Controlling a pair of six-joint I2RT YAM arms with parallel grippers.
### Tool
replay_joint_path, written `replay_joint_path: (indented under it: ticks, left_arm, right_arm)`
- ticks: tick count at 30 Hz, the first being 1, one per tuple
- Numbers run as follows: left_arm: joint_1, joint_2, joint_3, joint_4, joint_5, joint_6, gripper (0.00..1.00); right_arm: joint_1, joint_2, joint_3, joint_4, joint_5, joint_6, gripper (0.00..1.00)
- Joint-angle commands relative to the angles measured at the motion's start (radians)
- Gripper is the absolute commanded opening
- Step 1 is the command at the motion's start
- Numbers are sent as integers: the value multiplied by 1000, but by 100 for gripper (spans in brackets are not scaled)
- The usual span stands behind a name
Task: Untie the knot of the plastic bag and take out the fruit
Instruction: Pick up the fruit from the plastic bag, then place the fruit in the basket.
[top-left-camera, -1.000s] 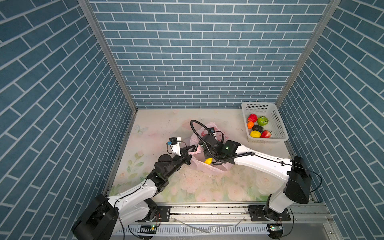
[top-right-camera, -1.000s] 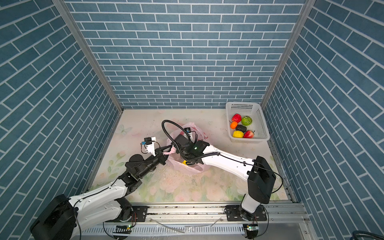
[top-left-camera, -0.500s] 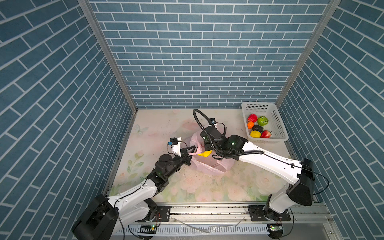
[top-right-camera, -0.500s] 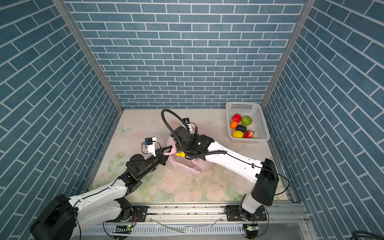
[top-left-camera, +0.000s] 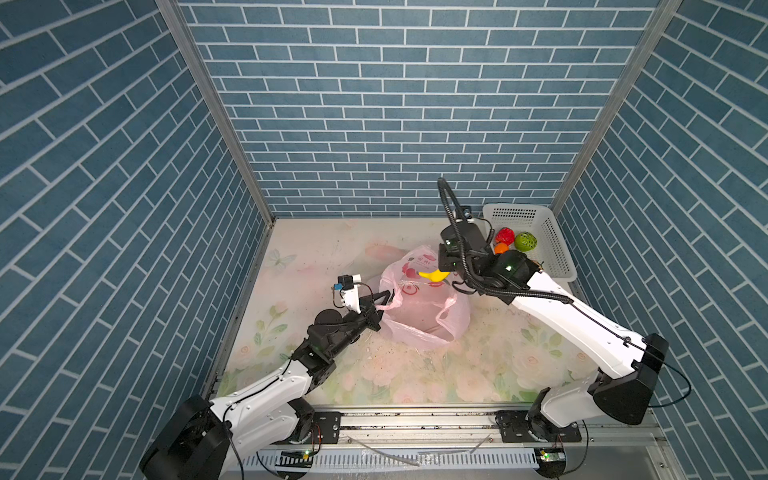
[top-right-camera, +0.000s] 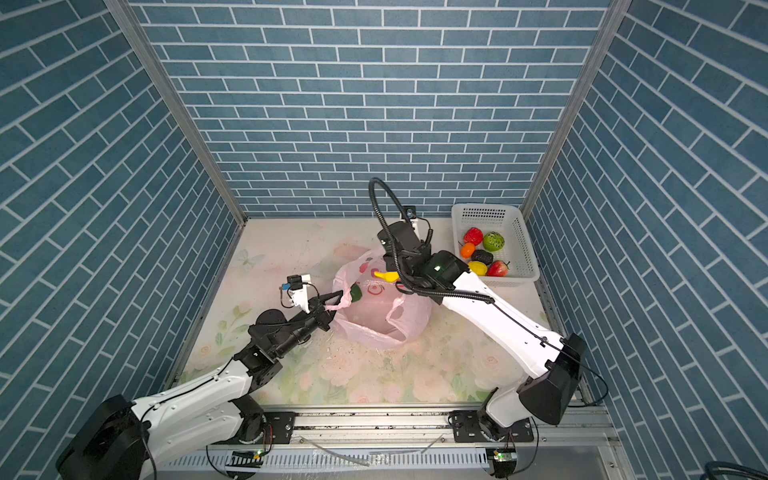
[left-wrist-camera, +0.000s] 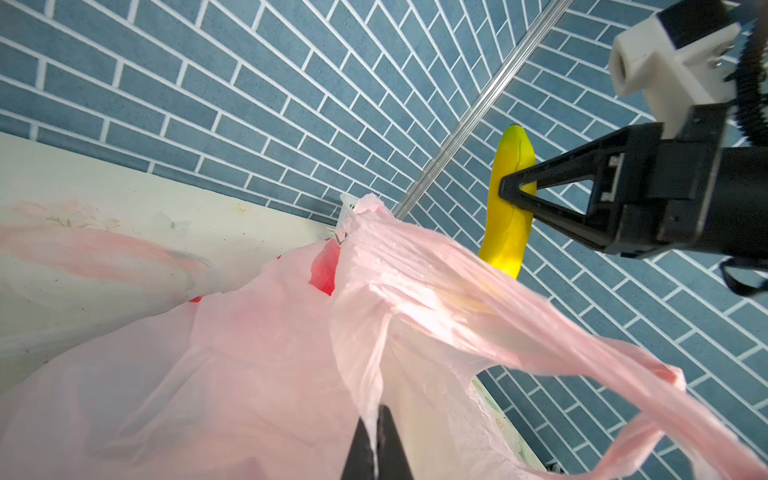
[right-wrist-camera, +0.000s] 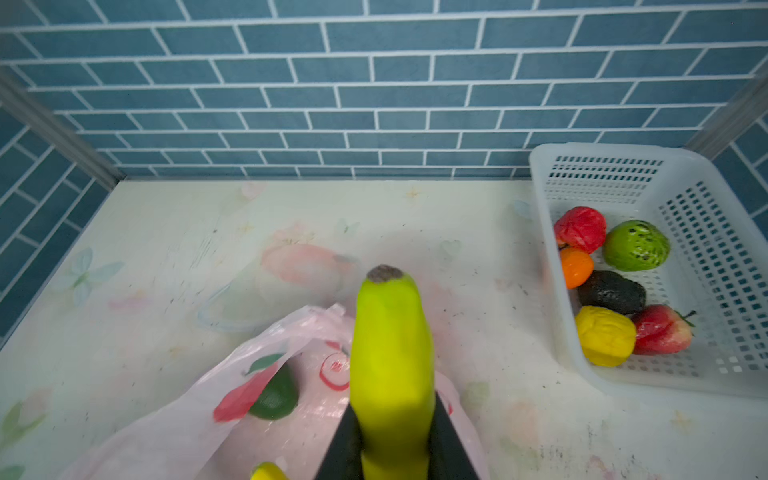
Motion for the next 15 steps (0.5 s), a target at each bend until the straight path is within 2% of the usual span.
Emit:
replay_joint_path:
  ticks: [1,7,15]
  left_arm:
    - [4,-13,10,-11,21,18,5]
    - [5,-14,13,-9,37,18,5]
    - [4,-21,14,-15,47,18,5]
  right_arm:
    - [-101,-62,-26,41,-15,-12,1]
    - [-351,-66,-86,111,-90,-1,0]
    - [-655,106,-49,176,-202,-9,0]
